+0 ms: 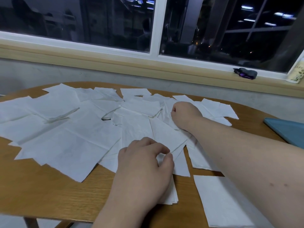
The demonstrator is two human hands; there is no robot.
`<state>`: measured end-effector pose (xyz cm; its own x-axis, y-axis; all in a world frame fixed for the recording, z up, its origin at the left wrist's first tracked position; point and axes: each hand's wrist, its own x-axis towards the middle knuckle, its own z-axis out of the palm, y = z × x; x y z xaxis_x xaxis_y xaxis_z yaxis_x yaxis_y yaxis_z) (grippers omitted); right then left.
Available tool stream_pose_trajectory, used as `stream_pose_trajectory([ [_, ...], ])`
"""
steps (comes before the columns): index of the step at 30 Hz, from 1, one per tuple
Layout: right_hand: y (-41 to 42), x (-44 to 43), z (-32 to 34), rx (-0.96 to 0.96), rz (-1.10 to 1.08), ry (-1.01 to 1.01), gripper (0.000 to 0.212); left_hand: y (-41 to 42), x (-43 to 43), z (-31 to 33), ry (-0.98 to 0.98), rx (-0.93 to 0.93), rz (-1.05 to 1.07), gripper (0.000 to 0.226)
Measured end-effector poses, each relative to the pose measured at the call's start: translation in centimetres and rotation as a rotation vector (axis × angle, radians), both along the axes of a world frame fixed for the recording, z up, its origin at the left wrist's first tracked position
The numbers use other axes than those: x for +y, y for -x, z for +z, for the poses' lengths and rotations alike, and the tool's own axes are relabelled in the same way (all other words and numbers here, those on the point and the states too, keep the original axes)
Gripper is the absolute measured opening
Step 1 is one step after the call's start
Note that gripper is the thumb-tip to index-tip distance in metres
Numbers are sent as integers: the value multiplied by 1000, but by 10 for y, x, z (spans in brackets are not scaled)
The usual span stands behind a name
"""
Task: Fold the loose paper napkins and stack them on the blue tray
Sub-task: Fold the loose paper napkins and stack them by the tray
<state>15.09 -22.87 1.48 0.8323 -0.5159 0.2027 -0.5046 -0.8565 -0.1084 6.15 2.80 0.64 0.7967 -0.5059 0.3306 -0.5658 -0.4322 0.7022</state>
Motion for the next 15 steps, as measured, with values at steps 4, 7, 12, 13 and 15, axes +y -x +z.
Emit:
stream_pose_trajectory([
  [4, 7, -3, 4, 12, 31, -1, 23, 1, 1, 1, -7, 11, -11, 23],
  [7, 10, -2, 3, -7, 79, -89, 19, 2, 2, 1, -2, 16, -8, 22],
  [12, 7, 2, -2, 15, 96, -50, 17, 1, 3, 1, -6, 22, -9, 22],
  [13, 6, 1, -2, 5, 90, -26, 18, 1, 3, 0, -5, 24, -12, 21],
  [15, 4, 0, -4, 15, 82, 13, 23, 0, 3, 0, -1, 25, -12, 21],
])
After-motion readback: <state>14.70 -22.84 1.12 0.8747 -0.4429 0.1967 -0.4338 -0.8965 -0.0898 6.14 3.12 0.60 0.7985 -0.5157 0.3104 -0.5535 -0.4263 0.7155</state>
